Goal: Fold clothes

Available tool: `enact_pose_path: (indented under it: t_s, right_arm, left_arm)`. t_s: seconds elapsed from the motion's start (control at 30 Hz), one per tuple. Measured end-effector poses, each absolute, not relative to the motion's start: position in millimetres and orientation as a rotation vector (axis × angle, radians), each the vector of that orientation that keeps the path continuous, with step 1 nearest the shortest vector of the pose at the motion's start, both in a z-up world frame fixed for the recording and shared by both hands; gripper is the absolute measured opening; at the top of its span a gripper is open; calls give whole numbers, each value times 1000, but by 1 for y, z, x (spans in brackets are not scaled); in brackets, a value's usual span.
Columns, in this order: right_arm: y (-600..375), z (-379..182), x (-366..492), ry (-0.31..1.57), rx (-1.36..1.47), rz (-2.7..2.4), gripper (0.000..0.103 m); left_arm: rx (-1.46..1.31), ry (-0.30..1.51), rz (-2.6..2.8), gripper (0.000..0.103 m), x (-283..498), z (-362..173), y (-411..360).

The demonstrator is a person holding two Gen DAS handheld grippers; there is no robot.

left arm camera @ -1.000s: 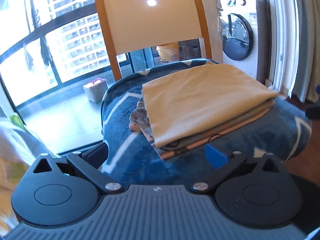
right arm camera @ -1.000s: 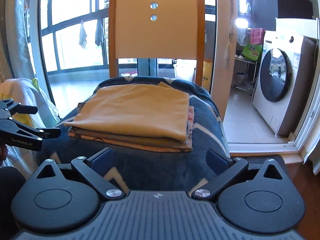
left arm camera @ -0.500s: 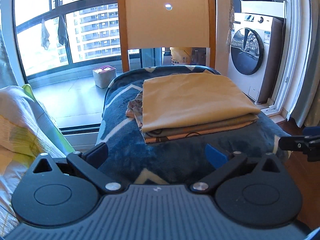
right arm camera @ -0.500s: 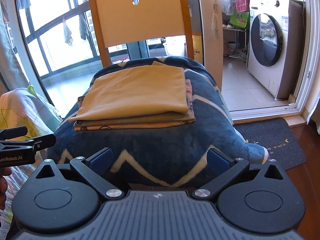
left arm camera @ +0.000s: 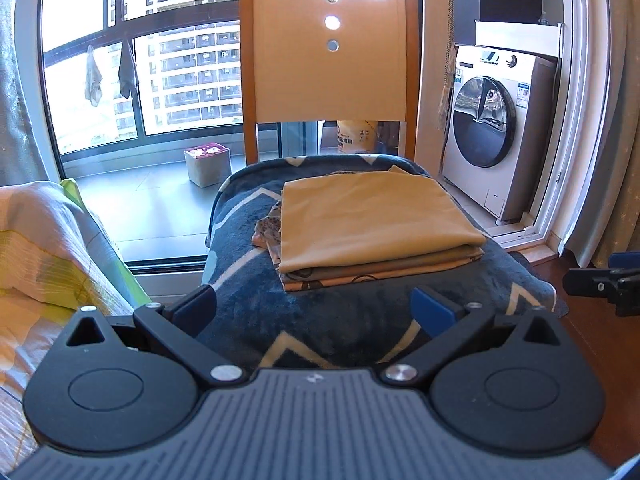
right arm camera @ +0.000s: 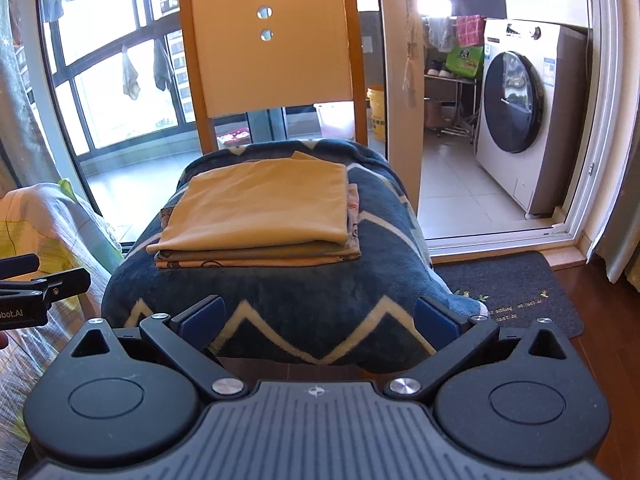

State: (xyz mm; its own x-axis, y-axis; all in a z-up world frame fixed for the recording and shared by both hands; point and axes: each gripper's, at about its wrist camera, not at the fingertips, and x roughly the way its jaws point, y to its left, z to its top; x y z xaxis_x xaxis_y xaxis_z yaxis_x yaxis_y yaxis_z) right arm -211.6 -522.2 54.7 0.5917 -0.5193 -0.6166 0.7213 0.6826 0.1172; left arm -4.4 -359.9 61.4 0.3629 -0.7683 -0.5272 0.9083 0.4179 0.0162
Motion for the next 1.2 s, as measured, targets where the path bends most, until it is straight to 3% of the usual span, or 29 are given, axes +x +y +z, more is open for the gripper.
enact_pose_path:
  t_s: [1.2]
  right_arm:
    - [-511,68,-214,602,383,-771,103]
  left_arm:
    - [292,514,-1038,102,-7,71,-349]
